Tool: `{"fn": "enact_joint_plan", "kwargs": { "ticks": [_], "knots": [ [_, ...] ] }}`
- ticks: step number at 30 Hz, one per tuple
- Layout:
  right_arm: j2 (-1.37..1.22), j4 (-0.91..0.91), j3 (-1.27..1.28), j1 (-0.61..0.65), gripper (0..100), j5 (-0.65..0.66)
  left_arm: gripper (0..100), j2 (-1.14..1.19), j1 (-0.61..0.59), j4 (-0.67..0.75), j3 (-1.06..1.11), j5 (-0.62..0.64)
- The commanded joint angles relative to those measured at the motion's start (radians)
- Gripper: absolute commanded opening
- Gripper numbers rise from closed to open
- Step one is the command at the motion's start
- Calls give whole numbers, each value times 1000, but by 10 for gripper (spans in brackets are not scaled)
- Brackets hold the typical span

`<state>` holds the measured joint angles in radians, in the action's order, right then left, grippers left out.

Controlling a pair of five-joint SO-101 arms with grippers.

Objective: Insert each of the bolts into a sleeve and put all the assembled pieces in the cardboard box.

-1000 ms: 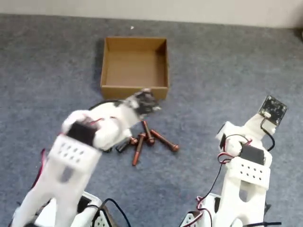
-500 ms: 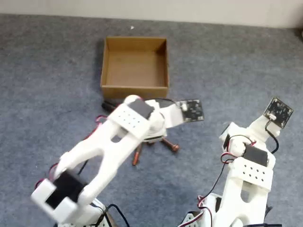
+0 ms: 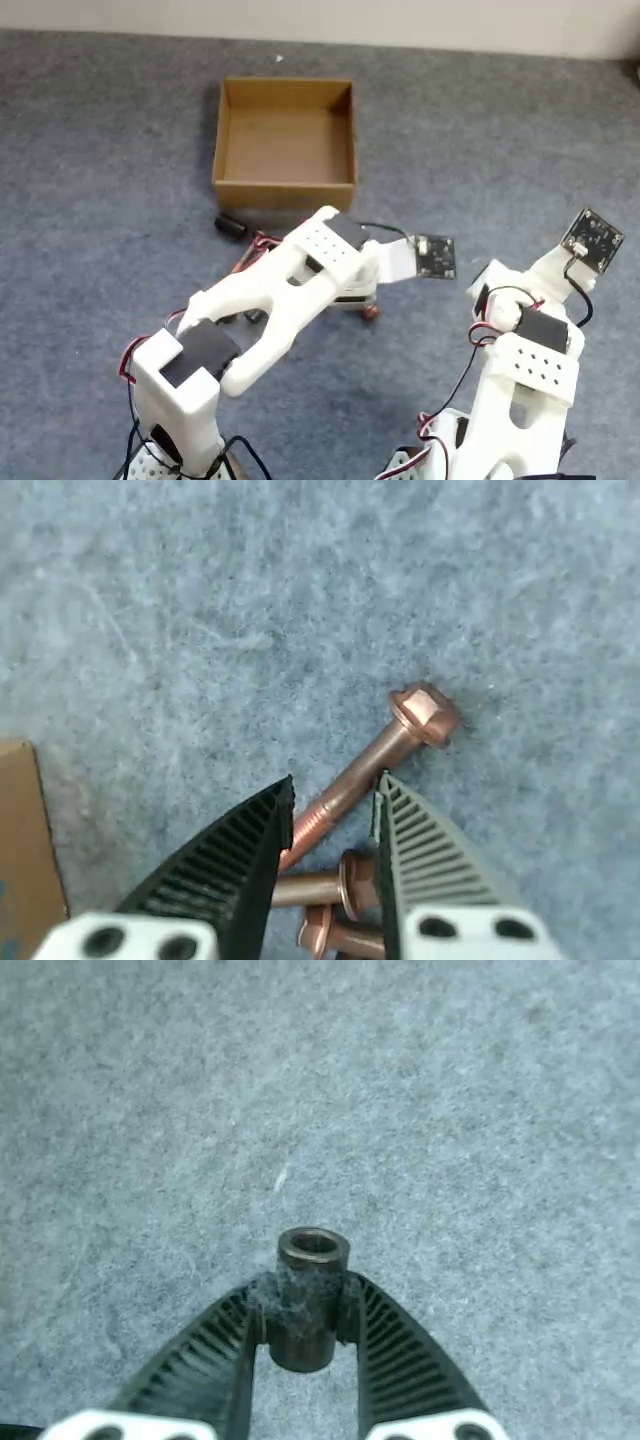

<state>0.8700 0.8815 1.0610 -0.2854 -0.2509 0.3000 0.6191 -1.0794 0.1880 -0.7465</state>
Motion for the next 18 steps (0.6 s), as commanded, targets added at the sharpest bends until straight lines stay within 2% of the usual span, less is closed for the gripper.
{"fn": "enact_joint_plan", "kwargs": {
  "ticks": [1, 8, 18],
  "knots": [
    [39, -35, -16, -12, 5, -11, 152, 2, 27, -11, -38, -18],
    [39, -35, -16, -12, 5, -11, 151, 84, 51, -9, -51, -18],
    [39, -35, -15, -10, 5, -8, 150, 116, 124, -120, -102, -18]
  ]
}}
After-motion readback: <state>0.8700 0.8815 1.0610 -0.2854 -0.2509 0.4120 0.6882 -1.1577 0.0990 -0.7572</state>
